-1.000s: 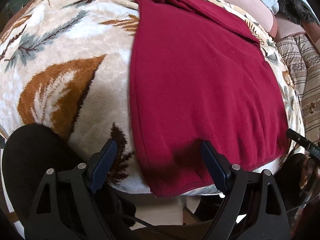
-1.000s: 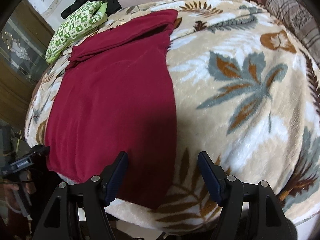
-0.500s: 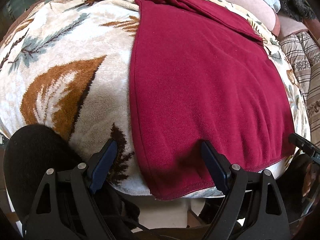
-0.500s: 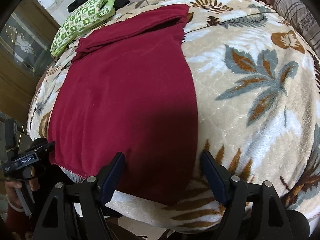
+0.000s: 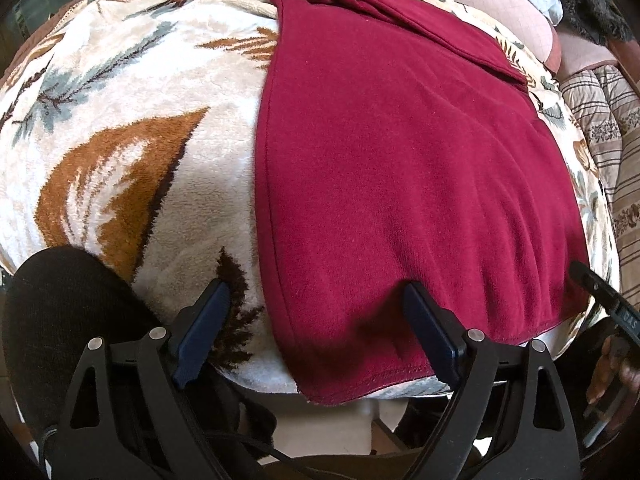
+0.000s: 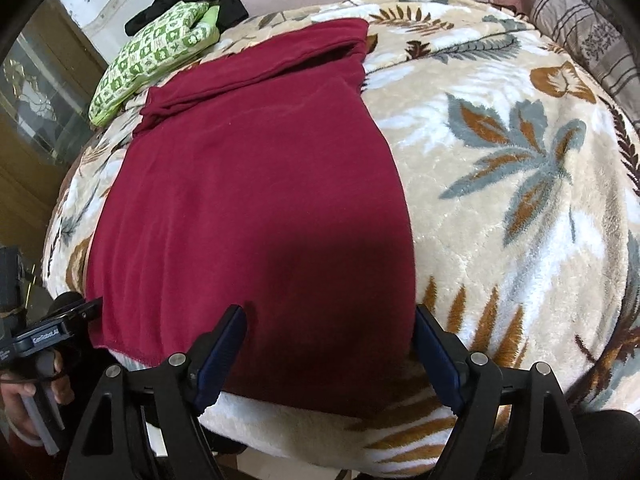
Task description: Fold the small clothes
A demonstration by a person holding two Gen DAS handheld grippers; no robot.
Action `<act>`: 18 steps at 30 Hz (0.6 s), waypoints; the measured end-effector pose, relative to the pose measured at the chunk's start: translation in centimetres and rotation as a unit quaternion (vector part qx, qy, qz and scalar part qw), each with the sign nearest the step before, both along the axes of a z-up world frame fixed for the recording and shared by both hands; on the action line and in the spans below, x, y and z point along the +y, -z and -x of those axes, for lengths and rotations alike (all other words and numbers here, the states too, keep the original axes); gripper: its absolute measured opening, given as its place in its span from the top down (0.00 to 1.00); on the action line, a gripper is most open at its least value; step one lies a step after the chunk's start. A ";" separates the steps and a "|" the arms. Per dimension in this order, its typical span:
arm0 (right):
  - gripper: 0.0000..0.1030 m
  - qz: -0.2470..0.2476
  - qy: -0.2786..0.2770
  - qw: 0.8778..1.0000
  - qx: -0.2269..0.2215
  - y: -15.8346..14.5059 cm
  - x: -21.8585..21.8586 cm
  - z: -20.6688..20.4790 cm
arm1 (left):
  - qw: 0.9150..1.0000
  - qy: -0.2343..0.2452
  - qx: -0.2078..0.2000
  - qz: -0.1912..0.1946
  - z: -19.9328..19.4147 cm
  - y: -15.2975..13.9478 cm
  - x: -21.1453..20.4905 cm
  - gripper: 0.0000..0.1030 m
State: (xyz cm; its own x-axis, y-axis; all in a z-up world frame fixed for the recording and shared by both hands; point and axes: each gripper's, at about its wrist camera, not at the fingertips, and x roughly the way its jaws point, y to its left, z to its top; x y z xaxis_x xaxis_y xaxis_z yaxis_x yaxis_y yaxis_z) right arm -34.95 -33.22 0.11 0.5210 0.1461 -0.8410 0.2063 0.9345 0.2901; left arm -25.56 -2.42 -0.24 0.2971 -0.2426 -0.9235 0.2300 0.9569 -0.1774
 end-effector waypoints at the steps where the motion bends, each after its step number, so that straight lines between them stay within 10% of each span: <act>1: 0.27 0.004 0.021 1.000 -0.009 0.0 0.1 0.1 | 1.000 0.002 -0.003 -0.001 0.1 0.0 0.0 0.13; 18: 0.53 -0.012 -0.033 0.999 0.019 -0.2 2.7 0.2 | 0.999 0.032 0.014 -0.007 0.1 0.2 -0.6 0.13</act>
State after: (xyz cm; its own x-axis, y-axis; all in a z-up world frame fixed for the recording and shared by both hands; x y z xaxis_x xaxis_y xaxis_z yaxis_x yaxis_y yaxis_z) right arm -35.13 -30.55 0.34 0.4769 0.1997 -0.8560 0.1550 0.9395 0.3055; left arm -25.67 -3.01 -0.41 0.2551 -0.2467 -0.9349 0.2861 0.9429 -0.1707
